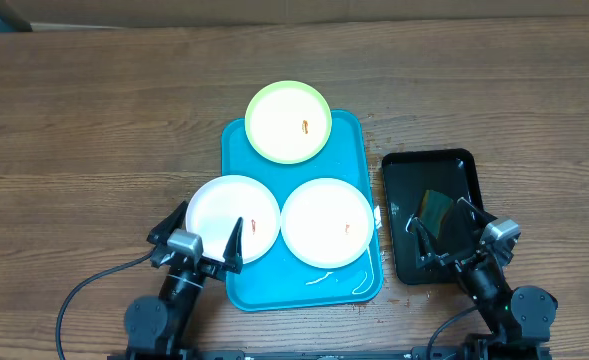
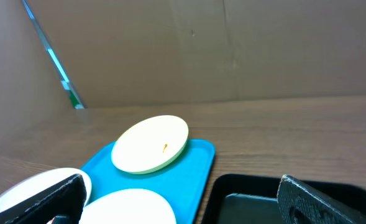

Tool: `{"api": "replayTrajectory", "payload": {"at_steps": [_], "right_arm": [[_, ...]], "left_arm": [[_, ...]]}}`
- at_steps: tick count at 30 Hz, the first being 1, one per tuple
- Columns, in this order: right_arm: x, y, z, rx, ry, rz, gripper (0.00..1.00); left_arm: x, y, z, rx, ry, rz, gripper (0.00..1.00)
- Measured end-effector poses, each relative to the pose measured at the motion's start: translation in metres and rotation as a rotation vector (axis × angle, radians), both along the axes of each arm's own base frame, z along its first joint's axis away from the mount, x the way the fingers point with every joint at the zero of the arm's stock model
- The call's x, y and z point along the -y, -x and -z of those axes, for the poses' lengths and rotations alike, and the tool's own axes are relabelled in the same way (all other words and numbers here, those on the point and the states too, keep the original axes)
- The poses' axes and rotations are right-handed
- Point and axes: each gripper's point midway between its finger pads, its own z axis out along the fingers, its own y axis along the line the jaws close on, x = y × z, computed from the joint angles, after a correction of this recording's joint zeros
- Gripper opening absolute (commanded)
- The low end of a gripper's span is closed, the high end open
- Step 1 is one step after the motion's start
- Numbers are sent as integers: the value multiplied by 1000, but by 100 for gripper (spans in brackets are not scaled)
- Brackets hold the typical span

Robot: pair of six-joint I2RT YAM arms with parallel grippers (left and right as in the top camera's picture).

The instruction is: Clean dirty plates on tray and stack at the side

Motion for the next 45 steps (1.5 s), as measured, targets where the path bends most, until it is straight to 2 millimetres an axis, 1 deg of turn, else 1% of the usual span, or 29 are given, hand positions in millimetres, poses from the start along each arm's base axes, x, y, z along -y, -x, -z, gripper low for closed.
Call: {"api": "replayTrajectory", "payload": {"at_steps": [2, 4, 5, 7, 10, 12, 14, 16, 18, 19, 21, 22, 24, 26, 29, 32, 34, 35, 36, 37, 39, 40, 41, 42, 45], "right_arm": [[-1, 1, -2, -18, -21, -7, 100], [-2, 4, -11, -24, -37, -14, 100], [-3, 5, -17, -27, -41, -16, 100], [-3, 9, -33, -41, -50, -19, 100], [-4, 12, -57, -90, -56, -24, 100], [-4, 12, -70, -154, -62, -23, 100], [-5, 9, -85, -220, -64, -23, 100], [-4, 3, -101, -315, -58, -23, 100], [-4, -5, -116, -392, -51, -25, 100], [-4, -10, -120, -439, -44, -25, 100], [-4, -20, -128, -522, -44, -26, 100], [-3, -26, -130, -560, -42, -26, 100], [-3, -42, -130, -631, -43, -26, 100], [-3, -53, -120, -705, -47, -30, 100], [-5, -61, -88, -849, -58, -45, 100], [0, -67, -55, -988, -53, -17, 100], [6, -66, -27, -1119, -51, 33, 99], [9, -66, -11, -1192, -53, 58, 93], [11, -66, 0, -1242, -54, 74, 86], [13, -69, 16, -1304, -54, 93, 77], [16, -72, 37, -1380, -58, 129, 74], [19, -73, 50, -1421, -55, 158, 70], [21, -73, 56, -1440, -49, 173, 66], [28, -72, 77, -1505, -41, 234, 63], [43, -69, 111, -1608, -19, 373, 63]], "left_arm": [[9, 5, -23, 92, 21, 58, 100], [15, 13, -50, 205, 31, 102, 100], [17, 16, -59, 243, 32, 117, 100], [20, 20, -68, 267, 34, 139, 100], [23, 22, -70, 215, 39, 157, 100], [24, 24, -78, 166, 39, 163, 100], [24, 27, -92, 147, 41, 166, 100], [24, 30, -111, 118, 41, 167, 100], [24, 32, -132, 82, 40, 169, 100], [24, 32, -141, 52, 41, 169, 100], [25, 30, -148, -45, 40, 170, 100], [25, 29, -153, -90, 39, 170, 100], [27, 25, -156, -194, 39, 176, 100], [29, 19, -155, -295, 40, 182, 100], [31, 7, -154, -398, 41, 184, 100], [33, -2, -139, -493, 43, 188, 100], [34, -4, -125, -559, 46, 194, 100], [36, -5, -120, -584, 49, 204, 100], [38, -6, -117, -596, 51, 213, 100], [39, -7, -116, -605, 54, 221, 100], [42, -8, -113, -621, 59, 239, 100], [43, -9, -112, -627, 61, 246, 100], [44, -9, -111, -631, 63, 251, 100], [45, -9, -110, -635, 64, 255, 100], [46, -9, -110, -639, 67, 262, 100]]}}
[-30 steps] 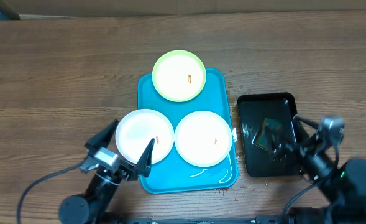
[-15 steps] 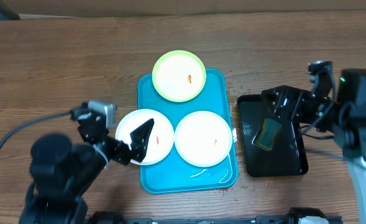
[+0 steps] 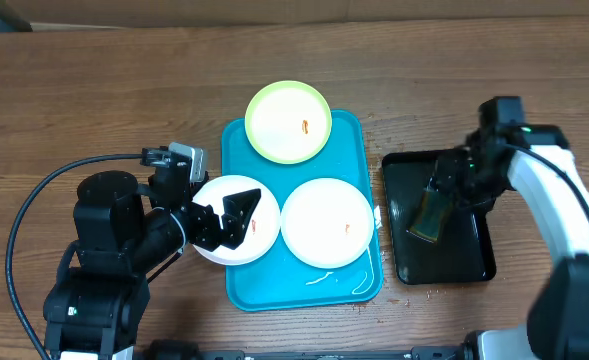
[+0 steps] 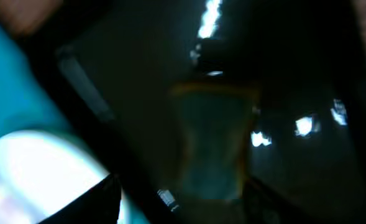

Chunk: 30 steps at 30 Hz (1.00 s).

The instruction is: Clean dirty plates on tray and stack at the side

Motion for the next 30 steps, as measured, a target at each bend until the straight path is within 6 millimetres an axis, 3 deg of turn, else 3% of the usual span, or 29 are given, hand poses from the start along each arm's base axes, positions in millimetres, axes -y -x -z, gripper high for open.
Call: {"api": "replayTrajectory", "payload": {"at_steps": [5, 7, 9, 12, 17, 18, 21, 25, 27, 30], "right_arm": [[13, 6, 38, -111, 79, 66, 66], [13, 6, 49, -116, 92, 73, 57], [10, 6, 58, -111, 97, 60, 40], [3, 5, 62, -100, 100, 53, 4], [3, 10, 61, -120, 102, 55, 4], [3, 11, 59, -129, 105, 54, 5], [4, 12, 52, -143, 113, 41, 24], [3, 6, 40, -111, 113, 6, 59], [1, 9, 35, -113, 109, -10, 72], [-9, 13, 33, -116, 101, -52, 76]], "left_arm": [[1, 1, 1, -5, 3, 6, 100], [1, 1, 1, -6, 3, 6, 100], [1, 1, 1, -7, 3, 5, 100], [1, 1, 1, -7, 3, 5, 100], [1, 1, 1, -7, 3, 5, 100], [1, 1, 1, -7, 3, 5, 100], [1, 1, 1, -8, 3, 5, 100], [1, 1, 1, -8, 3, 5, 100], [1, 2, 1, -8, 3, 5, 100], [1, 2, 1, -8, 3, 5, 100]]}}
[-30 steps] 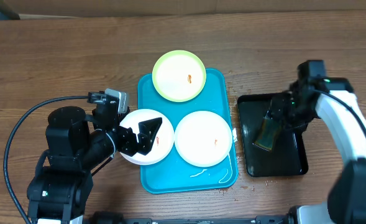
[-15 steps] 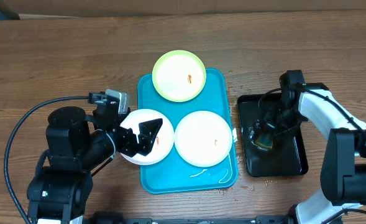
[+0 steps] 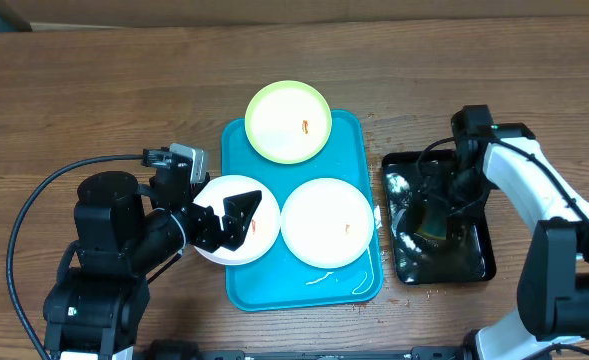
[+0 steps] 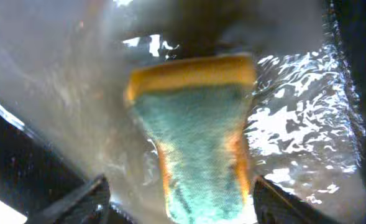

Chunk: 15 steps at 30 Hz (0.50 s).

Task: Clean dirty plates on tray and stack at the side
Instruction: 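Grasp the yellow-green sponge in the black tray with the right gripper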

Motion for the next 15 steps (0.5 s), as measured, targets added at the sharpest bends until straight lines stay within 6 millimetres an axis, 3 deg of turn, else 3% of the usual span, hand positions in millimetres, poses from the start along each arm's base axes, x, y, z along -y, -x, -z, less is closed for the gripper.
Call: {"api": "replayTrajectory", "payload": {"at_steps": [3, 5, 7, 9, 11, 13, 15], "right_arm": [[-12, -3, 6, 30, -2, -43, 76], [-14, -2, 16, 51, 13, -58, 71], [-8, 2, 31, 62, 62, -50, 59], [-1, 6, 38, 65, 99, -29, 29], [5, 6, 39, 87, 131, -8, 13], [8, 7, 38, 99, 138, 16, 4], [7, 5, 38, 107, 132, 21, 4]], "left_arm": [[0, 0, 0, -2, 0, 0, 100], [0, 0, 1, -3, 0, 0, 100], [0, 0, 1, -4, -1, 0, 100], [0, 1, 1, -7, -1, 0, 100], [0, 1, 1, -8, -1, -1, 100], [0, 1, 2, -8, -1, -1, 100], [0, 1, 2, -10, -2, -1, 100]]}}
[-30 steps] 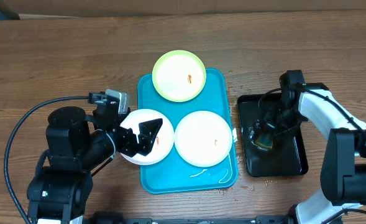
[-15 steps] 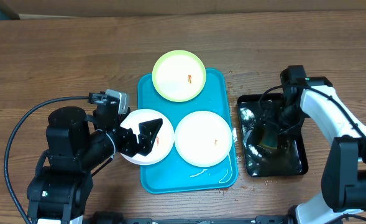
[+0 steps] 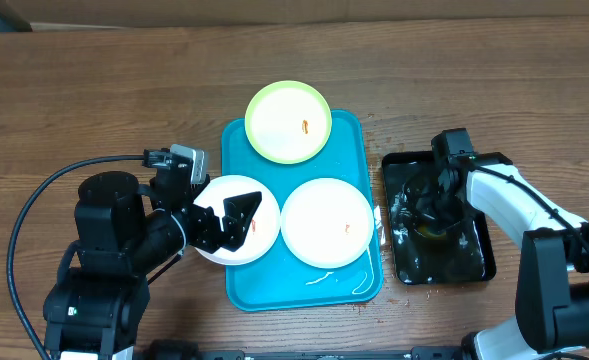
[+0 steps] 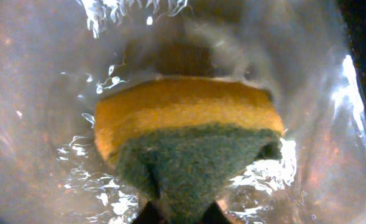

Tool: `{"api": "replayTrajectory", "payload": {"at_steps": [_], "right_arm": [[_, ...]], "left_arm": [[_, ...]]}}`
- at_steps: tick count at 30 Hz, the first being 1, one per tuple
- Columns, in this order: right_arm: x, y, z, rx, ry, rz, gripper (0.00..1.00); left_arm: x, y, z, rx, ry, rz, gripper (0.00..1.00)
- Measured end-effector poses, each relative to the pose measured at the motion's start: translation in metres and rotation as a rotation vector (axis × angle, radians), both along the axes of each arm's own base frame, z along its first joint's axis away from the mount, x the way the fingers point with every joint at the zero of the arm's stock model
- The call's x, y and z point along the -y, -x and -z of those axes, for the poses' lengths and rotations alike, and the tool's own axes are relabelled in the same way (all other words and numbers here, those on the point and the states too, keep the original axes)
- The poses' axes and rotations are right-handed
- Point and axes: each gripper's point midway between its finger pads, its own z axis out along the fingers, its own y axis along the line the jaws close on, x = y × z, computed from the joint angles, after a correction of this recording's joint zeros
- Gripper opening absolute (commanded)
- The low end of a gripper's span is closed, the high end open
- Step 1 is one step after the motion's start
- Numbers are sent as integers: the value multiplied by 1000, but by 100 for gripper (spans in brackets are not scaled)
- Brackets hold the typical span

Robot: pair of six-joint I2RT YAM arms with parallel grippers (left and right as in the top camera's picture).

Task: Clean dirty plates on tray and stack at the side
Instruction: 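Grasp the yellow-green sponge in the black tray with the right gripper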

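Three dirty plates lie on the teal tray [image 3: 359, 135]: a green-rimmed plate [image 3: 289, 122] at the back, a white plate [image 3: 327, 222] at front right and a white plate [image 3: 229, 215] overhanging the tray's left edge. Each bears a small reddish smear. My left gripper [image 3: 224, 218] hovers over the left white plate, its fingers spread. My right gripper [image 3: 432, 212] is down in the black basin [image 3: 474, 160], shut on the yellow-and-green sponge [image 4: 189, 134]. The sponge's green end is pinched between the fingertips [image 4: 153, 214], with water around it.
The basin of water stands right of the tray on the wooden table [image 3: 94, 110]. A cable [image 3: 34, 215] loops from the left arm at front left. A cardboard wall runs along the back edge.
My right gripper was open with a finger on each side of the sponge; now it is shut on the sponge's green end. The right wrist sits further left in the basin. The left arm is unmoved.
Both arms first rested at the table's front edge, with the sponge lying in the basin. Then the left gripper was over the left white plate and the right above the basin. After that the right gripper straddled the sponge in the water, and now grips it.
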Motion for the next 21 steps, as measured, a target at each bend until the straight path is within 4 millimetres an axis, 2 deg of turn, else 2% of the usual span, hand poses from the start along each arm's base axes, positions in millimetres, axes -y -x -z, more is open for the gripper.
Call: {"api": "replayTrajectory", "payload": {"at_steps": [4, 5, 7, 9, 11, 13, 16, 21], "right_arm": [[-2, 6, -2, -37, -12, -16, 6], [-3, 8, -4, -54, -17, -22, 16], [-5, 13, -11, -93, -26, -35, 46], [-5, 12, -22, -111, -30, -52, 70], [-7, 6, -36, -109, -33, -71, 80], [-8, 0, -47, -100, -34, -77, 82], [-8, 7, -50, -129, -35, -84, 80], [-13, 19, -36, -158, -72, -80, 59]], "left_arm": [[0, 0, 0, -1, -1, -2, 100], [0, 0, 0, -1, -1, -2, 100], [0, 0, 0, -1, -1, -2, 100], [0, 0, 0, -1, -1, -2, 100], [0, 0, 1, -4, -2, -2, 100], [0, 0, 1, -4, -2, -2, 100], [0, 0, 1, -4, -2, -2, 100], [0, 0, 1, -4, -2, -2, 100]]}}
